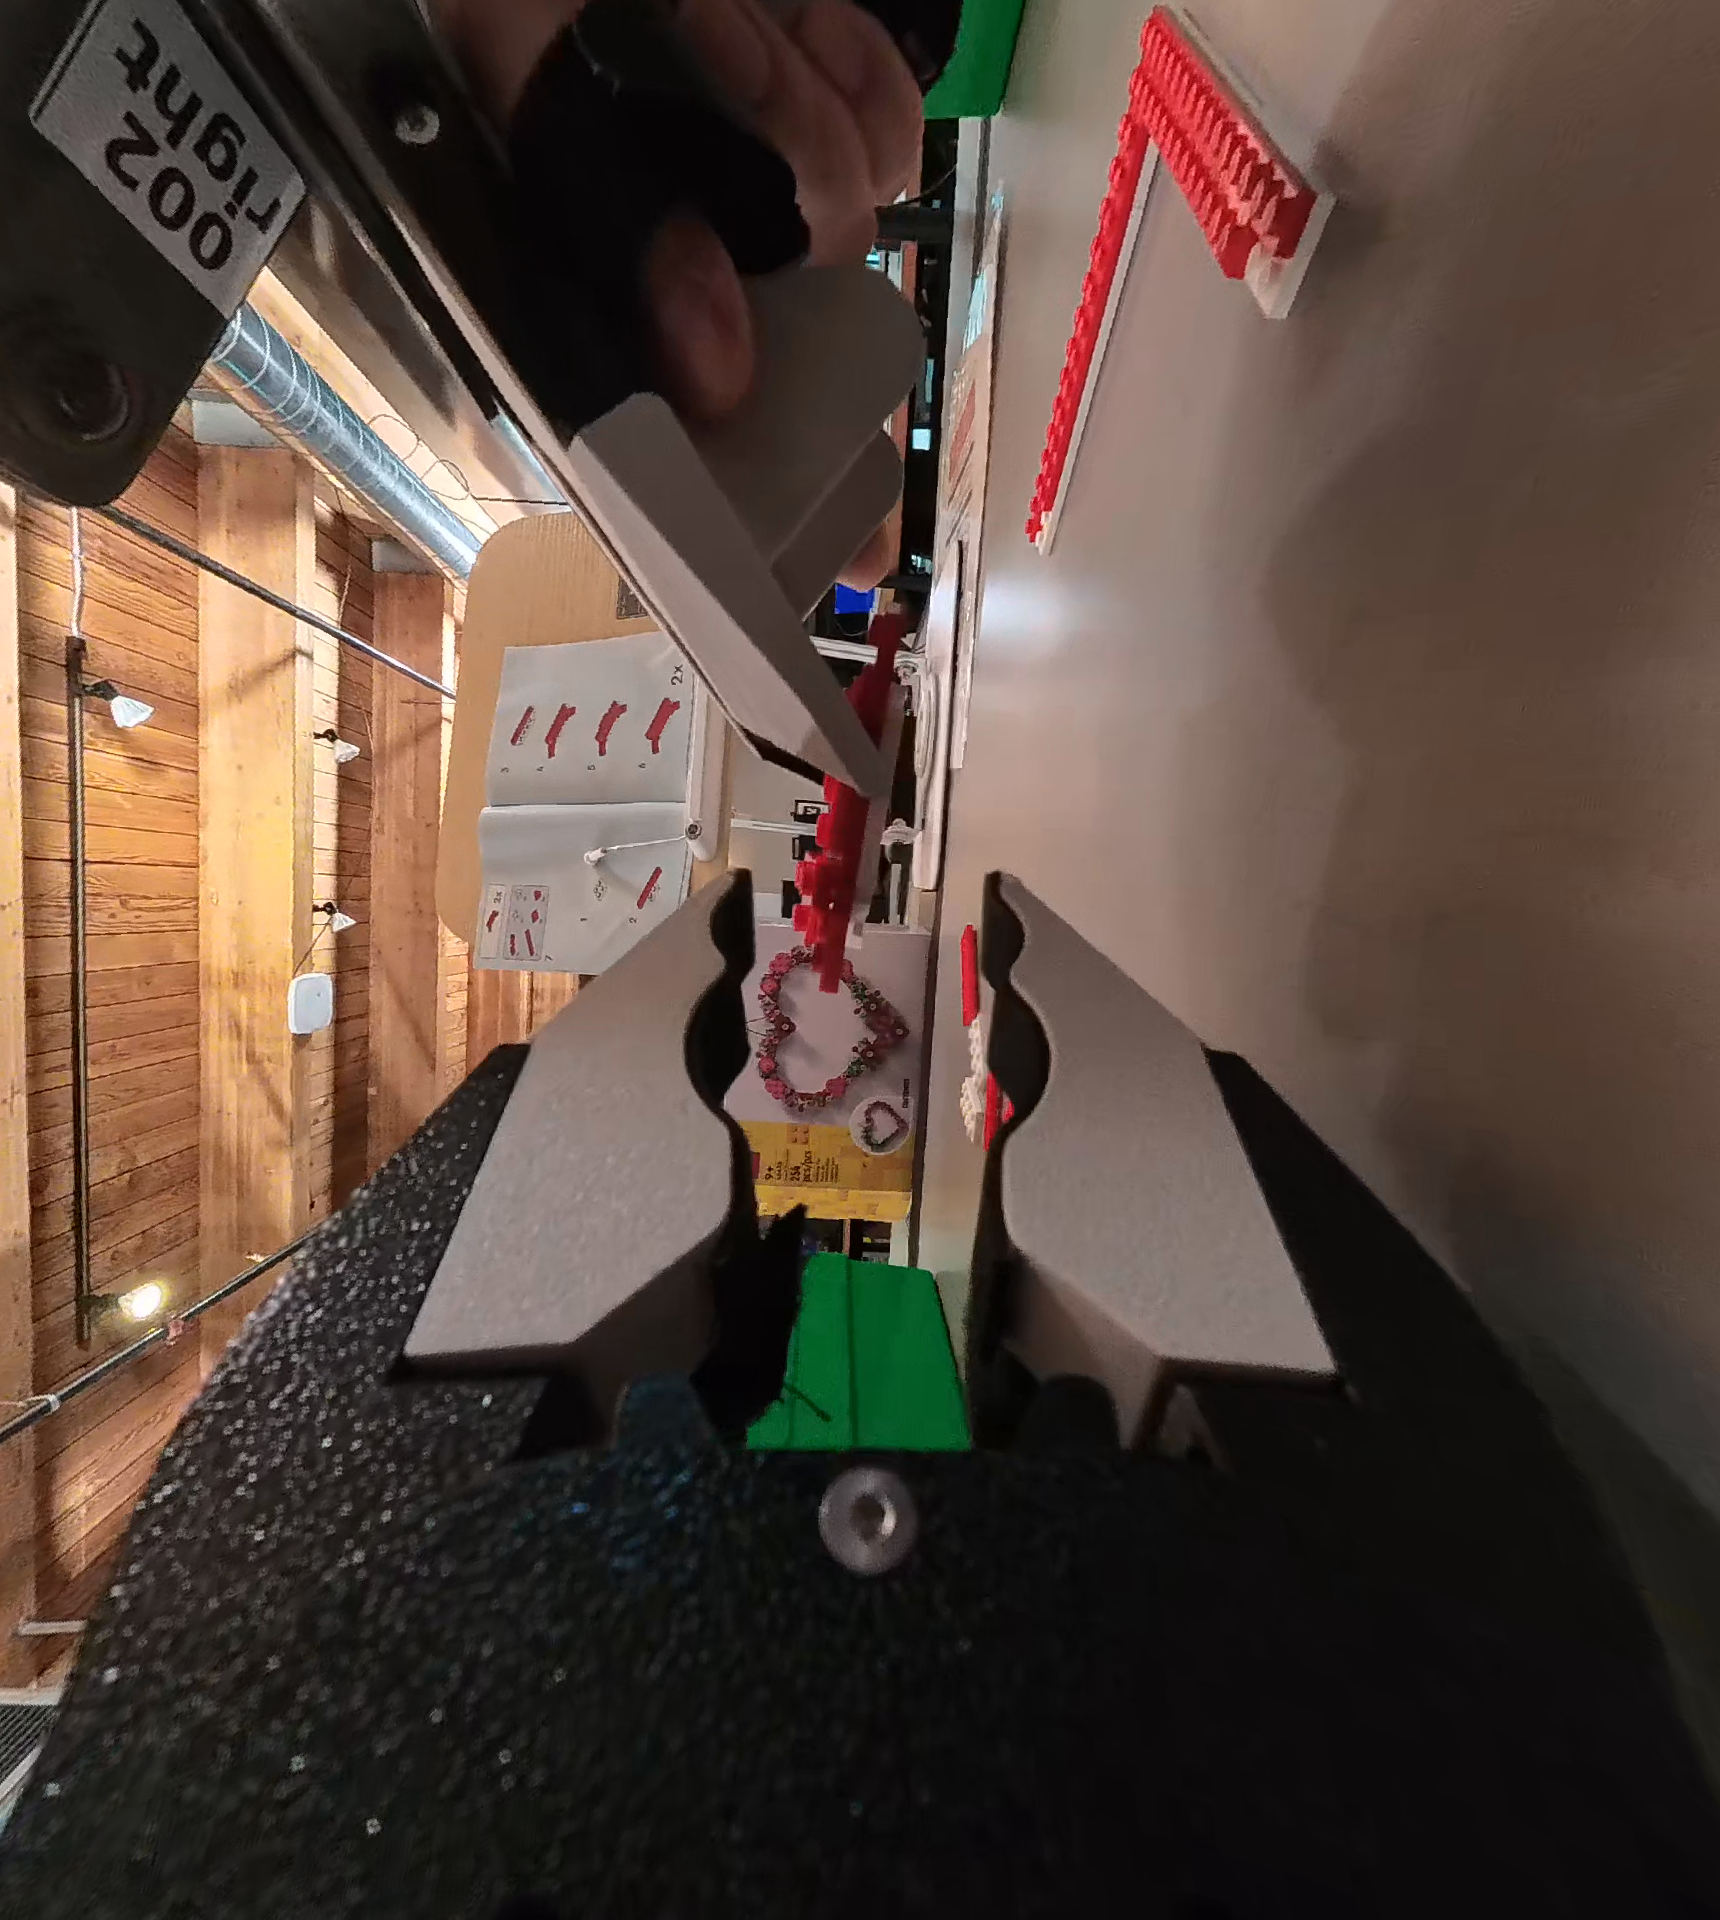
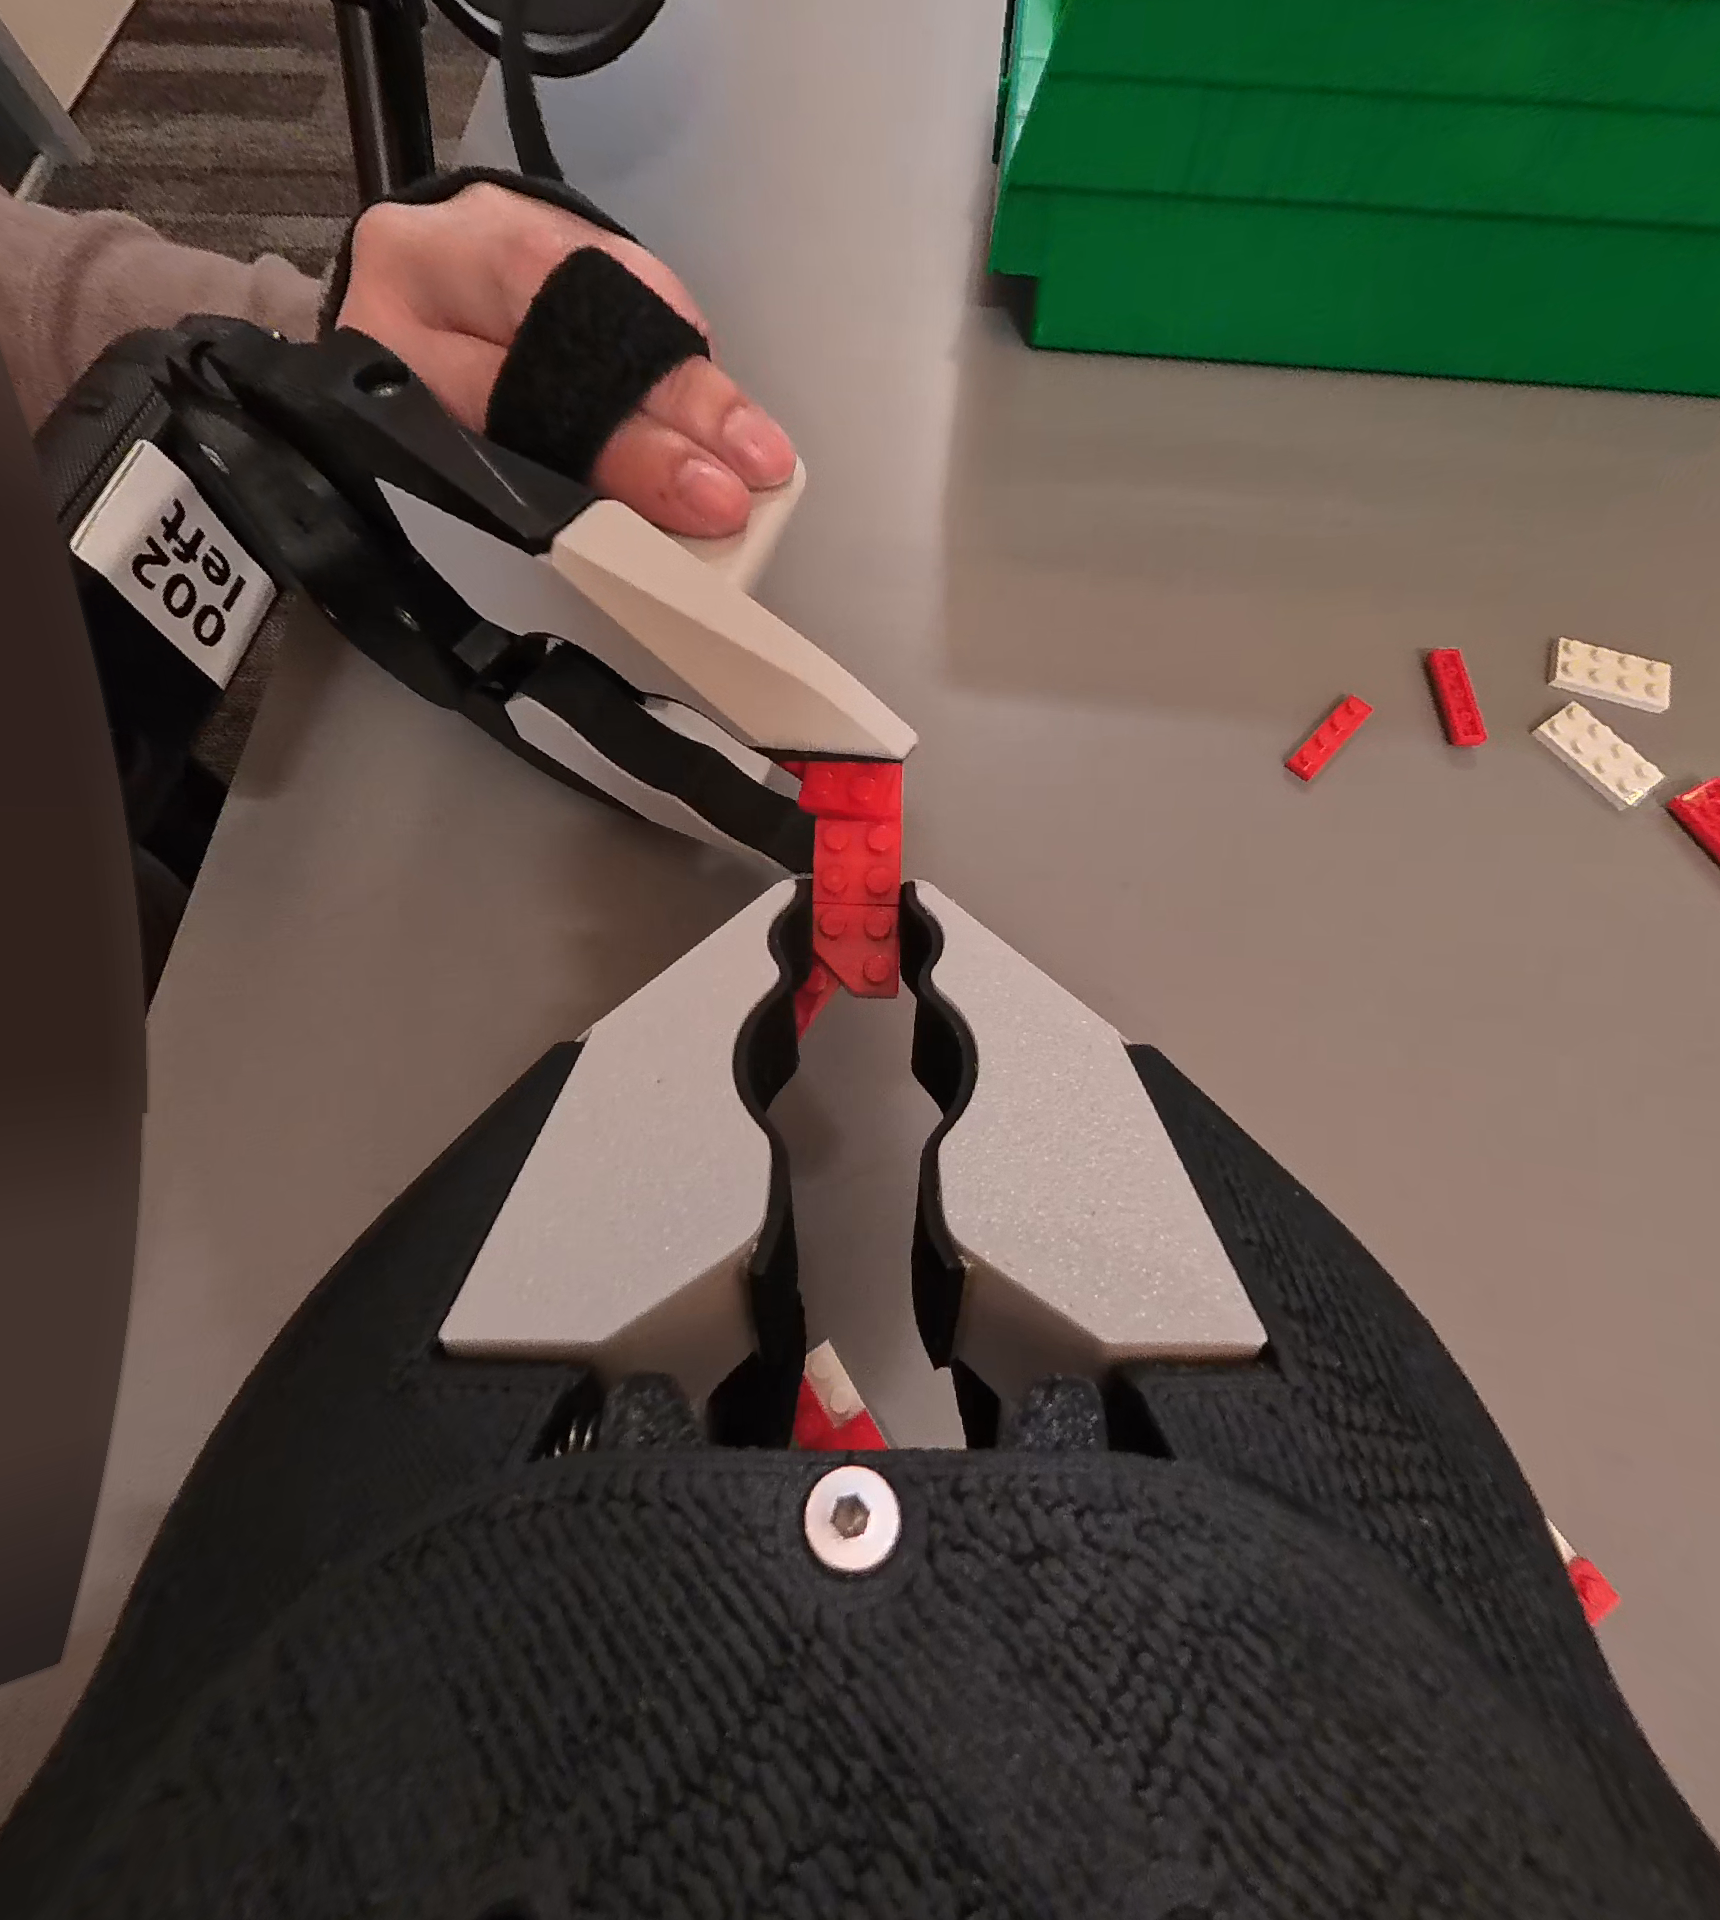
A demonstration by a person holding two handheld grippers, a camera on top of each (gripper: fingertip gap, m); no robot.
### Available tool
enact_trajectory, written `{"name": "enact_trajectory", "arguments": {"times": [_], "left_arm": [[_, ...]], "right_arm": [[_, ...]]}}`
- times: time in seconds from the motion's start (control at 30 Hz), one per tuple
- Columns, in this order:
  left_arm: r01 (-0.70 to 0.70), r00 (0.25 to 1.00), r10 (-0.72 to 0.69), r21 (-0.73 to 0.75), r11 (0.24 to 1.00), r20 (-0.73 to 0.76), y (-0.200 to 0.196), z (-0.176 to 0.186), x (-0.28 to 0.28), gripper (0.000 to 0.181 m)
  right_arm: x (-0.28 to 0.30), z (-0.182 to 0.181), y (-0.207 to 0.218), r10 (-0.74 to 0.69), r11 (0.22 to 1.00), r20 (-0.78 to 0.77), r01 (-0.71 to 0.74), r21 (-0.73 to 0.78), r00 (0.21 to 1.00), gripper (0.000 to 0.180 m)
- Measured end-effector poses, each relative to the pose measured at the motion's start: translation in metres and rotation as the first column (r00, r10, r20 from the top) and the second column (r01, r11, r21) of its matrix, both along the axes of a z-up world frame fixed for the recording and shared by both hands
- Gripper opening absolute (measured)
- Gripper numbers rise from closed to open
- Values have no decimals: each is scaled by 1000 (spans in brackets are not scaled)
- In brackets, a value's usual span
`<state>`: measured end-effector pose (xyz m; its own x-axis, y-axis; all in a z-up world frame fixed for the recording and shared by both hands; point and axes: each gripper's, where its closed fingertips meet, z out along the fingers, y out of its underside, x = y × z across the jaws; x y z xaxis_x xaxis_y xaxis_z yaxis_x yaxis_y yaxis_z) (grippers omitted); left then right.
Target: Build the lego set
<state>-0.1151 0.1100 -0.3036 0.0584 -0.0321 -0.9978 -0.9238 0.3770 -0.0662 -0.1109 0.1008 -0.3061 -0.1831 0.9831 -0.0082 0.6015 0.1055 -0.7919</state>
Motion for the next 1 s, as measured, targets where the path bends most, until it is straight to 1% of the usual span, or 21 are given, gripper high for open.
{"name": "enact_trajectory", "arguments": {"times": [0.4, 0.53, 0.67, 0.83, 0.93, 1.0], "left_arm": [[-6, 1000, 6, 6, 1000, -18, 0, -2, 0, 29], [-21, 999, 22, 21, 1000, -38, 1, -2, -1, 22], [-39, 997, 42, 50, 998, -58, 2, 1, -2, 11], [-76, 988, 85, 81, 994, -126, 6, -1, -2, 11], [-79, 985, 94, 99, 992, -148, 6, -1, -2, 11], [-72, 986, 84, 87, 994, -143, 5, -1, -2, 11]], "right_arm": [[-1, 0, -3, 11, 1000, 3, -11, -2, 1000, 14], [-1, -2, -3, 9, 1000, 12, -9, -1, 1000, 14], [-1, -3, -2, -1, 1000, 19, 1, -3, 1000, 14], [-1, -6, 0, -20, 1000, 31, 20, -1, 999, 14], [-1, -6, 1, -22, 1000, 30, 22, -7, 999, 14], [0, -6, 0, -19, 1000, 33, 19, -9, 999, 14]]}}
